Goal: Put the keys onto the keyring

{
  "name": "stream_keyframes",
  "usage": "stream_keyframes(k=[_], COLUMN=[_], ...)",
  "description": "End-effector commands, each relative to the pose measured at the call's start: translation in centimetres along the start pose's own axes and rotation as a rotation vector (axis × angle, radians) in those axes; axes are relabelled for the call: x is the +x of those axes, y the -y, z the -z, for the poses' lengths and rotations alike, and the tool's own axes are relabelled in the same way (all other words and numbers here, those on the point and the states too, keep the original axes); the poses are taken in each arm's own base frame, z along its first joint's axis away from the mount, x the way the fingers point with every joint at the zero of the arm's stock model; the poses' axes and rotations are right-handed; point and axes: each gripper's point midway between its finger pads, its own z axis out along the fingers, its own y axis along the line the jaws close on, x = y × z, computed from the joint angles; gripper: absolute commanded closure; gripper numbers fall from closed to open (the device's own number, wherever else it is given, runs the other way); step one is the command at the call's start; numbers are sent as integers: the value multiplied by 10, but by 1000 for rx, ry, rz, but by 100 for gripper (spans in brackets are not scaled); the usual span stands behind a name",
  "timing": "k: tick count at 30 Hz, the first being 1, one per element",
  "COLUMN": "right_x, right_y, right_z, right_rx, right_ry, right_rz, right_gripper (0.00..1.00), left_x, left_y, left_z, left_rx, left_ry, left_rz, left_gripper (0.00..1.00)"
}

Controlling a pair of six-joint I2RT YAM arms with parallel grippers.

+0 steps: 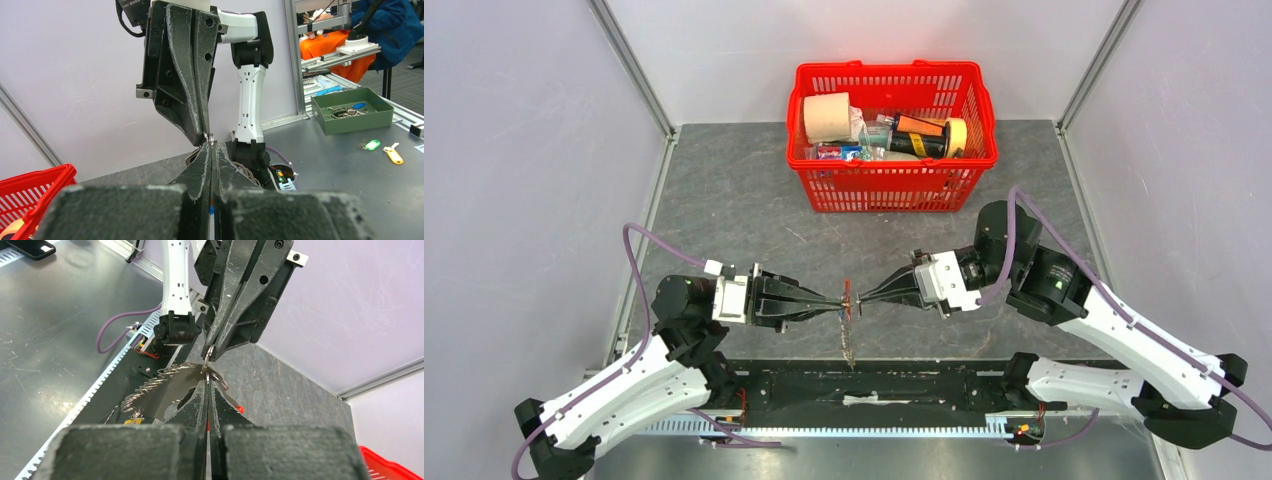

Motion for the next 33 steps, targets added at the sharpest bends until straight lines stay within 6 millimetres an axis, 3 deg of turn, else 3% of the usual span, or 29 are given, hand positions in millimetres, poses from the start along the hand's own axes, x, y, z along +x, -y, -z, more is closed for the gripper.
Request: stream_keyframes(k=[1,33], right_x=[-26,-55], right_y=[5,-1], right_z=[-2,-7], right_rx=[-5,2], right_ry=[55,122], right_rz=[79,163], right_gripper=[100,100], left_x=[-16,-15], left_y=[2,2], left_z=[-3,-3], left_rx=[15,16], left_ry=[53,49], left_rz=[-24,-17], left_gripper=[98,98])
